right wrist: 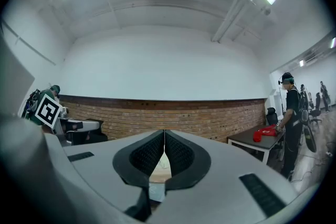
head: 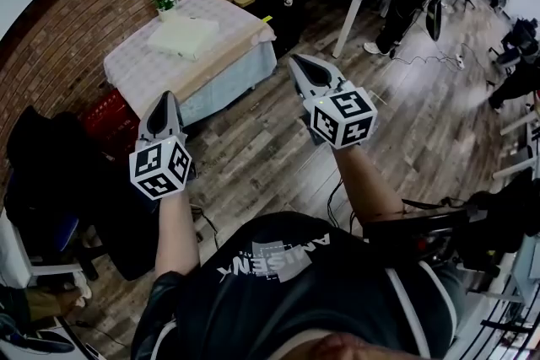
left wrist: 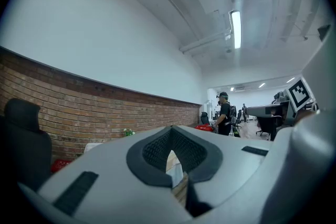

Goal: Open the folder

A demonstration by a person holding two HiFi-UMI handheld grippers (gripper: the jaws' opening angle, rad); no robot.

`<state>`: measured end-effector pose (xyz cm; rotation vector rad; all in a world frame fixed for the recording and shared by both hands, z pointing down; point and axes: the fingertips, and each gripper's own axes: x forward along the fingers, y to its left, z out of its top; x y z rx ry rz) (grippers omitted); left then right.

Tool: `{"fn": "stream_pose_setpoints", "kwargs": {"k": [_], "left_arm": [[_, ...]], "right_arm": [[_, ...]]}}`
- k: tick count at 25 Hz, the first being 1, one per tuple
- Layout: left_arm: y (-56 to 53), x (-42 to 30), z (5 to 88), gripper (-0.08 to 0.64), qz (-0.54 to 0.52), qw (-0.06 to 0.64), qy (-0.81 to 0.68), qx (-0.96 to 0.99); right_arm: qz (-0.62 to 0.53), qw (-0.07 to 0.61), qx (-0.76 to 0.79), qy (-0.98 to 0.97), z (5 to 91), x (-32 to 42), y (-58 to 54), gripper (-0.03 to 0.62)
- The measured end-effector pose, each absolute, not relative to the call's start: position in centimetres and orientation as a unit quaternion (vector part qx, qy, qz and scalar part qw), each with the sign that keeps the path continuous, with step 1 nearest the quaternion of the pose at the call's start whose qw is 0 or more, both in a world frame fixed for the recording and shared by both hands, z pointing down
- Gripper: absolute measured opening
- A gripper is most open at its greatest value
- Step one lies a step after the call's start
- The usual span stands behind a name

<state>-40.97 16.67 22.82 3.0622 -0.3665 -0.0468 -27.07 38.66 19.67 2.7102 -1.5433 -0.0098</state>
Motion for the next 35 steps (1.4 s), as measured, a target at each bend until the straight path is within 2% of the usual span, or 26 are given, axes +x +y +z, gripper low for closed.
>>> {"fn": "stream_pose_setpoints", "kwargs": {"k": [16,23,35], "left_arm": [[11.7,-41.4,25.2,0.011,-0.012,0.046,-0.103,0.994],[8.4,-38.4,25.5,0.011,-0.007,0.045,-0.130,0.990],[5.5,-27.9,25.0,0.011,0.012,0.038,-0.166,0.985]], "right_arm": [[0.002,0.028,0.874,-0.485,21.1,-28.8,33.8,0.041],[-0.002,0.023,0.860,-0.510,21.0,-24.5,29.7,0.041],[0.002,0.020,0.837,-0.547,20.5,-12.8,25.2,0.041]]}}
